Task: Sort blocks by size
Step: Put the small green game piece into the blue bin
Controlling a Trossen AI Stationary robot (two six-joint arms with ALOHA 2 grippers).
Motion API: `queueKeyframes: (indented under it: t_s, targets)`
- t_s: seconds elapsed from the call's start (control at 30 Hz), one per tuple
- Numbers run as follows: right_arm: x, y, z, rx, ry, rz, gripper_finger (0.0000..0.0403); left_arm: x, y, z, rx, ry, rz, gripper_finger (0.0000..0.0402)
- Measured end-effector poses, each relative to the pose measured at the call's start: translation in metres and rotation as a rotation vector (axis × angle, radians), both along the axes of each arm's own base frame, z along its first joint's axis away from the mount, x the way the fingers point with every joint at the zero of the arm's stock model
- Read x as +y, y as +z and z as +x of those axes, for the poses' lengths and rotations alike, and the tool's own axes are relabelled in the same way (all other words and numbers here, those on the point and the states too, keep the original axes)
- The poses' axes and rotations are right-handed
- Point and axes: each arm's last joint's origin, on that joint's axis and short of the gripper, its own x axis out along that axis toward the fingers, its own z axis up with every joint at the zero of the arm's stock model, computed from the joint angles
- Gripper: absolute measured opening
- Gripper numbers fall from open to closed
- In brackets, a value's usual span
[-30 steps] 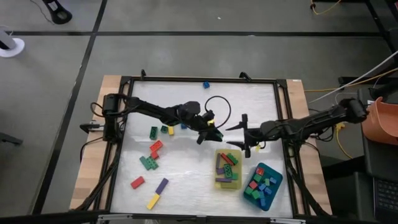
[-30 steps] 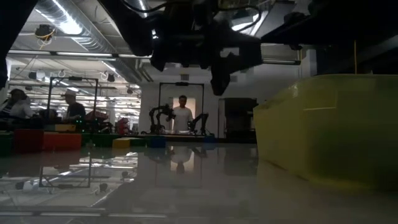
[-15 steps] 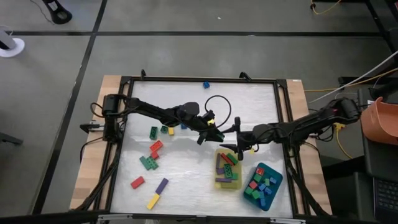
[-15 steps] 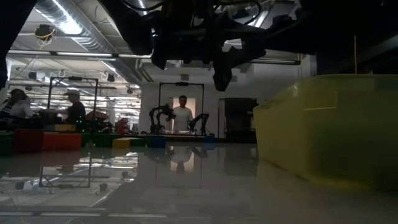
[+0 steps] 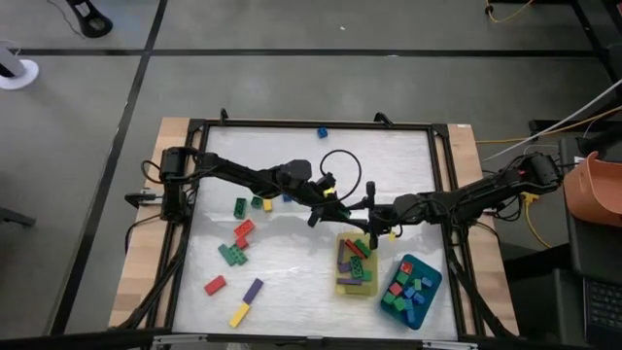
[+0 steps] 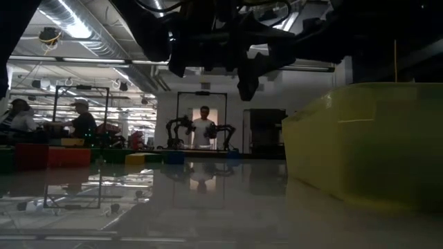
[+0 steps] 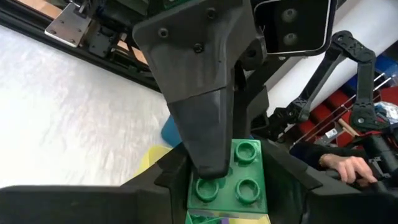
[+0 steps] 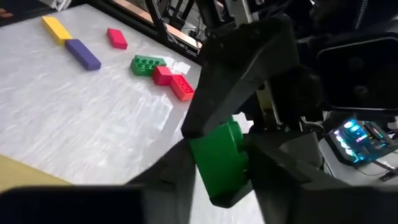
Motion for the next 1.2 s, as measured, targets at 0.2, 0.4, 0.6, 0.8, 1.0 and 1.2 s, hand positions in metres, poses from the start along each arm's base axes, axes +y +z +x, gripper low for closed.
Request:
queueKeyframes:
  t_s: [0.2, 0.4, 0.6, 0.8, 1.0, 1.2]
  targets:
    - [0.000, 0.000, 0.000, 0.005, -0.007, -0.022, 0.0090, 0.000, 0.000, 0.000, 0.005, -0.003, -0.005, 0.0159]
    - [-0.001, 0.001, -0.001, 0.000, -0.010, -0.012, 0.0099, -0.003, 0.000, 0.000, -0.006, -0.002, 0.019, 0.0186]
    - [-0.001, 0.004, -0.005, 0.041, -0.011, -0.019, 0.0099, -0.004, 0.000, 0.000, -0.013, -0.013, 0.046, 0.0214]
    - [-0.004, 0.018, -0.017, 0.254, -0.040, 0.056, 0.0092, 0.010, -0.005, -0.003, 0.026, -0.048, 0.046, 0.0219]
    - [-0.001, 0.038, -0.038, 0.571, 0.030, 0.368, 0.0106, 0.032, -0.011, -0.007, 0.074, -0.011, 0.093, 0.0219]
    - [0.023, 0.046, -0.056, 0.813, 0.222, 0.640, 0.0090, 0.051, -0.012, -0.011, 0.044, 0.024, 0.188, 0.0219]
